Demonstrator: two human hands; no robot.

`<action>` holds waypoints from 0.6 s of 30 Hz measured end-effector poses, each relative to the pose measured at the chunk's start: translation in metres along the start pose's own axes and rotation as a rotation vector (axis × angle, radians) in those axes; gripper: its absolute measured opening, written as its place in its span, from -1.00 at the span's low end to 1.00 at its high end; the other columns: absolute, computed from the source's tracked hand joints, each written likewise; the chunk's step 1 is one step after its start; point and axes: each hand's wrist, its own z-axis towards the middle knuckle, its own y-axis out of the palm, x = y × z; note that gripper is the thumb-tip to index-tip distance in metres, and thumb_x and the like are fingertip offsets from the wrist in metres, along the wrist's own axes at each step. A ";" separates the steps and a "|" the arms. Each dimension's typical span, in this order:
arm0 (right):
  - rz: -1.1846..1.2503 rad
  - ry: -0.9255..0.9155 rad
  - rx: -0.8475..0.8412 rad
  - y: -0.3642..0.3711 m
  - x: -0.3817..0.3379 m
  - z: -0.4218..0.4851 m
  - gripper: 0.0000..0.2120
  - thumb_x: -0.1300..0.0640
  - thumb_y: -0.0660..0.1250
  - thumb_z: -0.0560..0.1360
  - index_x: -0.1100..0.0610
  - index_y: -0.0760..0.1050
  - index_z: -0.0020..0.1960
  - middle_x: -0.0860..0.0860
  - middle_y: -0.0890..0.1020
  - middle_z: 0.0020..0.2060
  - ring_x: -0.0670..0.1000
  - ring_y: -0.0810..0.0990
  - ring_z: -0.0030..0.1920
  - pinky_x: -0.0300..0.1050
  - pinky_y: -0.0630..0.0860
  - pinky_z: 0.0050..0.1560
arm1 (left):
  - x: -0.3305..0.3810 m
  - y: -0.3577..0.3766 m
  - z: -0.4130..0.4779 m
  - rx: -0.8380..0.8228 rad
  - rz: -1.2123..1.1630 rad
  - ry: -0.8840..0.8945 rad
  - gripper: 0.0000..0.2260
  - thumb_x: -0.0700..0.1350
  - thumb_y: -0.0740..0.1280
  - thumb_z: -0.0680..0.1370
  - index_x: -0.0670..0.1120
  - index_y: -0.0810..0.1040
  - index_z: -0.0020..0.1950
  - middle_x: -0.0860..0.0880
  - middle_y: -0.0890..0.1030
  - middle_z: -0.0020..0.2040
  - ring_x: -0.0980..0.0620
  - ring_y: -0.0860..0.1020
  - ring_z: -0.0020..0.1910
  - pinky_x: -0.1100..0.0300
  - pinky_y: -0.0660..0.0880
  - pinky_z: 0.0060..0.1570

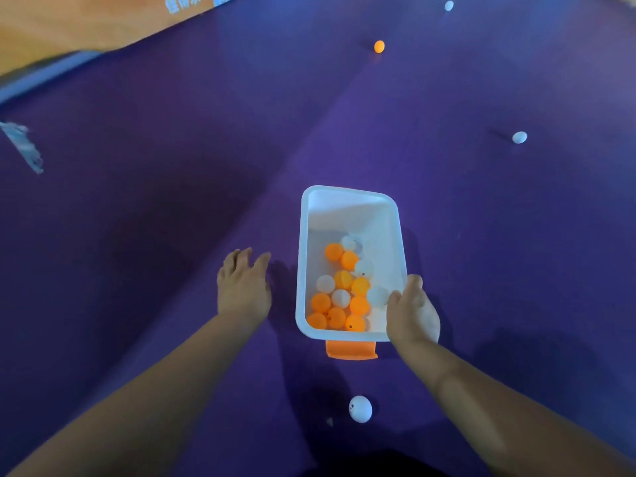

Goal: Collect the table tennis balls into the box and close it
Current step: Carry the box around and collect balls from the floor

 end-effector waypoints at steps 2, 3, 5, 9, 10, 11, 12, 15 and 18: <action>-0.040 -0.007 0.031 0.000 0.001 -0.001 -0.82 0.20 0.13 0.59 0.21 0.29 0.17 0.15 0.58 -0.02 0.13 0.59 -0.10 -0.23 0.35 -0.32 | -0.011 0.007 0.000 -0.171 0.102 0.010 -0.48 -0.21 0.16 0.58 0.06 0.15 0.52 -0.10 0.03 0.56 -0.13 -0.07 0.53 -0.06 0.07 0.46; -0.046 -0.009 0.045 0.000 0.001 -0.001 -0.80 0.18 0.11 0.60 0.22 0.29 0.20 0.14 0.59 0.00 0.13 0.60 -0.09 -0.24 0.35 -0.35 | -0.015 0.011 -0.001 -0.213 0.111 0.012 -0.46 -0.24 0.15 0.57 0.06 0.14 0.52 -0.09 0.00 0.56 -0.14 -0.08 0.53 -0.07 0.10 0.46; -0.052 -0.012 0.060 0.000 0.000 -0.001 -0.80 0.16 0.09 0.61 0.21 0.29 0.19 0.14 0.61 0.00 0.12 0.57 -0.17 -0.24 0.31 -0.37 | -0.019 0.015 -0.003 -0.238 0.066 -0.002 -0.44 -0.33 0.13 0.55 0.03 0.17 0.51 -0.09 0.05 0.55 -0.15 -0.02 0.51 -0.08 0.23 0.39; -0.033 -0.016 0.079 0.000 0.001 -0.001 -0.81 0.16 0.06 0.61 0.21 0.29 0.18 0.13 0.61 -0.03 0.06 0.44 -0.25 -0.25 0.15 -0.49 | -0.027 0.018 -0.005 -0.205 -0.031 -0.073 -0.47 -0.37 0.07 0.53 -0.02 0.27 0.47 -0.13 0.35 0.31 -0.15 0.26 0.30 -0.01 0.44 0.12; -0.038 -0.020 0.078 0.001 0.002 -0.001 -0.80 0.16 0.07 0.61 0.20 0.29 0.20 0.13 0.61 -0.02 0.06 0.47 -0.24 -0.26 0.16 -0.48 | -0.025 0.017 -0.004 -0.193 -0.078 -0.093 -0.52 -0.33 0.09 0.55 -0.03 0.28 0.45 -0.16 0.38 0.28 -0.16 0.31 0.26 -0.02 0.44 0.07; -0.046 -0.023 0.076 0.001 0.002 -0.001 -0.79 0.16 0.08 0.61 0.20 0.29 0.21 0.13 0.61 -0.01 0.07 0.52 -0.21 -0.26 0.20 -0.46 | -0.020 0.014 -0.002 -0.150 -0.141 -0.095 -0.58 -0.26 0.11 0.58 -0.06 0.30 0.44 -0.19 0.42 0.25 -0.19 0.36 0.23 -0.02 0.43 0.04; -0.048 -0.022 0.073 0.001 0.002 -0.001 -0.78 0.16 0.08 0.61 0.20 0.29 0.22 0.13 0.61 0.00 0.08 0.56 -0.18 -0.25 0.24 -0.43 | -0.012 0.010 0.000 -0.077 -0.212 -0.077 -0.62 -0.19 0.15 0.59 -0.09 0.32 0.42 -0.22 0.46 0.23 -0.21 0.40 0.20 -0.04 0.42 0.03; -0.042 -0.018 0.071 0.002 0.001 0.000 -0.80 0.15 0.08 0.61 0.19 0.29 0.20 0.12 0.62 -0.01 0.08 0.55 -0.20 -0.25 0.22 -0.46 | 0.025 -0.015 0.004 0.194 -0.432 0.055 -0.62 -0.08 0.24 0.58 -0.09 0.36 0.39 -0.11 0.53 0.23 -0.14 0.49 0.17 -0.05 0.46 0.09; -0.047 -0.017 0.078 0.001 0.001 -0.001 -0.82 0.16 0.09 0.61 0.19 0.31 0.17 0.12 0.62 -0.05 0.04 0.47 -0.28 -0.29 0.19 -0.51 | 0.061 -0.038 0.001 0.259 -0.610 0.246 -0.63 -0.03 0.25 0.55 0.01 0.38 0.36 0.04 0.54 0.19 0.01 0.53 0.08 0.01 0.51 0.06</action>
